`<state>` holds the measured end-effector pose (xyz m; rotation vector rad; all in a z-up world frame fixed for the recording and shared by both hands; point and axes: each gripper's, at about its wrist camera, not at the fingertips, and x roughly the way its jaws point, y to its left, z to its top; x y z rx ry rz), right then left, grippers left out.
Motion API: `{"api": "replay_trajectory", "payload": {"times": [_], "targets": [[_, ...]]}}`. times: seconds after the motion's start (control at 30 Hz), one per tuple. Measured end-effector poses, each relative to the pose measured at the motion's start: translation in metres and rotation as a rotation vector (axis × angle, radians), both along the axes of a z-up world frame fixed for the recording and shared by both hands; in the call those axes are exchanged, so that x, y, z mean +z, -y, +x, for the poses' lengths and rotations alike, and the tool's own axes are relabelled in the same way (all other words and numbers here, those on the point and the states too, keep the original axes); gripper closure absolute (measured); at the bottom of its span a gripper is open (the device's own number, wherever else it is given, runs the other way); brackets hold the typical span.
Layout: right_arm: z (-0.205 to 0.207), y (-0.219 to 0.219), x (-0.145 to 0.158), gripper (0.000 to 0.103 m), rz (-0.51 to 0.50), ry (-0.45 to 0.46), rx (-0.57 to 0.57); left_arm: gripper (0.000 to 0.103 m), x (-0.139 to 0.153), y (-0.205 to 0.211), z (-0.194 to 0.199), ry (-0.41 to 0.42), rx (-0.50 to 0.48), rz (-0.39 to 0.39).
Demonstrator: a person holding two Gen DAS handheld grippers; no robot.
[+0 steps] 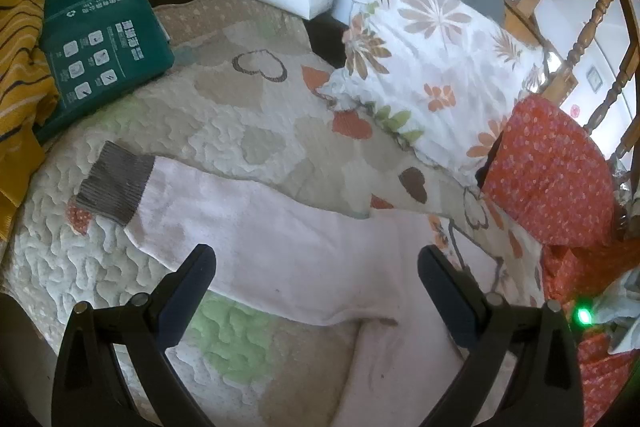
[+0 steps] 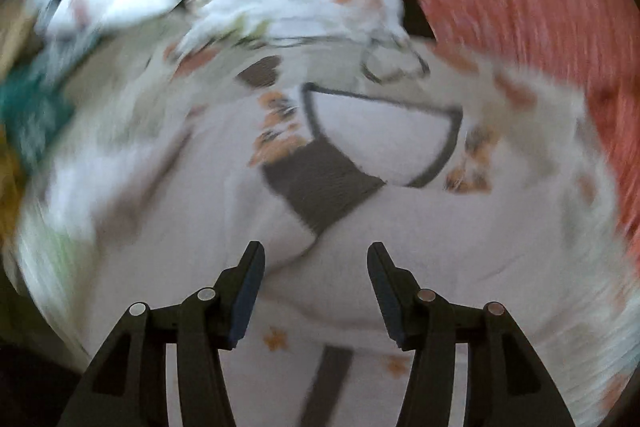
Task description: Fold small clothes
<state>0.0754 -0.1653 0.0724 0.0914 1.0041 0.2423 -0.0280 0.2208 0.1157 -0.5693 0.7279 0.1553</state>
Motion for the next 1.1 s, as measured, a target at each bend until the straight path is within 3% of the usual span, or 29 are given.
{"api": "replay_trajectory", "payload": {"times": [0.1,0.27,0.43,0.6,0.8,0.93,1.0,1.1], "targets": [[0.025,0.004,-0.024,0.046,0.126,-0.087,-0.070,0.002,-0.002,0.000,0.002,-0.008,0.007,0.006],[0.038,-0.021,-0.021,0.049,0.293,-0.075,-0.061,0.002,-0.007,-0.013,0.002,-0.020,0.035,-0.036],[0.040,-0.070,-0.013,0.049,0.334,-0.088,0.080,0.002,-0.009,-0.031,0.000,-0.027,0.080,-0.064],[0.025,-0.117,-0.023,0.049,0.380,-0.157,0.214,0.002,-0.009,-0.058,-0.011,-0.020,0.153,-0.086],[0.005,-0.149,-0.028,0.049,0.380,-0.208,0.312,0.002,-0.011,-0.097,-0.033,-0.015,0.265,-0.119],[0.000,-0.136,-0.004,0.049,0.291,-0.086,0.276,0.002,-0.013,-0.114,-0.048,-0.011,0.331,-0.136],[0.004,-0.132,0.004,0.049,0.123,-0.021,0.228,0.002,-0.013,-0.116,-0.050,-0.013,0.329,-0.137],[0.003,-0.145,-0.003,0.049,-0.093,0.028,0.260,0.002,-0.013,-0.114,-0.048,-0.014,0.306,-0.134]]}}
